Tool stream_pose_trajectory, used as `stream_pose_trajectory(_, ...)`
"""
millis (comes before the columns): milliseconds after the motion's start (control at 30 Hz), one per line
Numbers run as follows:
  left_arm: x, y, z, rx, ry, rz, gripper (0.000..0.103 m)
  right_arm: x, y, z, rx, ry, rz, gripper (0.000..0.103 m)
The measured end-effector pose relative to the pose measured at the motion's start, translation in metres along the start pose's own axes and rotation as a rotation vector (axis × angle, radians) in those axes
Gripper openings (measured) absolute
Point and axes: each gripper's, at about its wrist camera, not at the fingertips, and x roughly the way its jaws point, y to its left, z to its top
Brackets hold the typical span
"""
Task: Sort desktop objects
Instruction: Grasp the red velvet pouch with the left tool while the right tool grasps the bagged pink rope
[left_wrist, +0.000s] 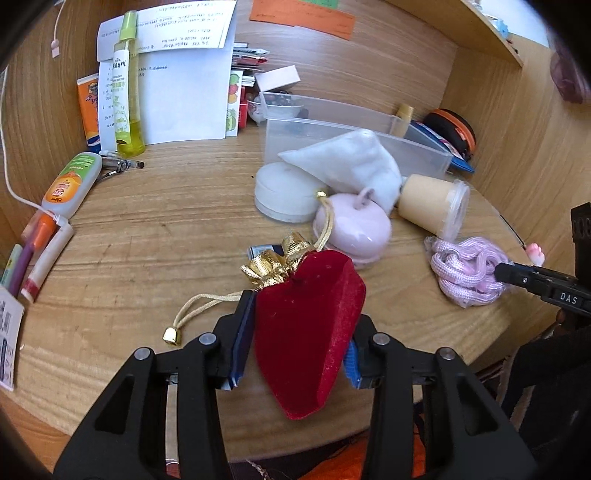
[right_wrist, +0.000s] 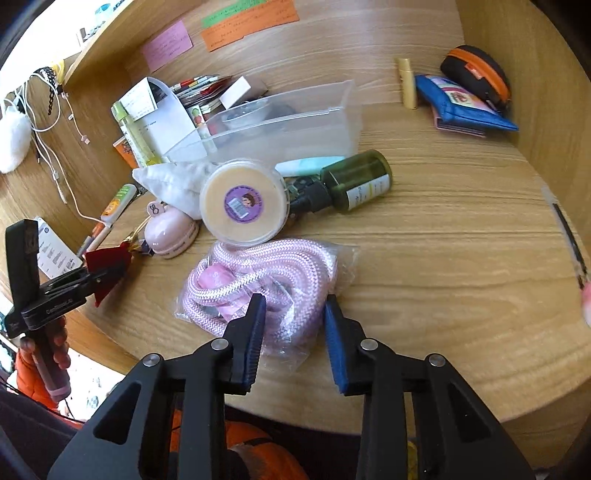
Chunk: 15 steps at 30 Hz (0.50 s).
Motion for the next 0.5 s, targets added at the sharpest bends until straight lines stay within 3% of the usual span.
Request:
stream_pose_trajectory(100,-0.009,-0.006,-0.007,0.016,-0.009,-0.004,0.041,-0.006,0.001,-0.006,-0.003,-0.004,-0.015,0.034)
stream_pose_trajectory(167,-0.012,-0.01,-0.011,0.025,-0.01,-0.007,0.041,-0.008,0.0,-0.009,-0.003,-0.005,-0.02,0.051)
stream_pose_trajectory(200,-0.014,-0.012,-0.012,0.029,-0.013,-0.009,0.041,-0.008,-0.001,-0.01,0.005,-0.006,-0.019,0.07)
stream_pose_trajectory(233,-0.015,-0.013,-0.014,0.032,-0.011,-0.012,0.041,-0.009,-0.003,-0.011,0.013,-0.012,-0.012,0.081)
stream_pose_trajectory(367,-0.014,-0.015,-0.018,0.022,-0.008,-0.002,0.057,-0.007,-0.003,-0.01,0.045,-0.017,0.048,0.084)
stream_pose_trajectory(500,-0.007,-0.014,-0.02,0.01,-0.002,-0.006,0.07,0.005,0.006,-0.008,0.016,-0.005,0.033,0.09)
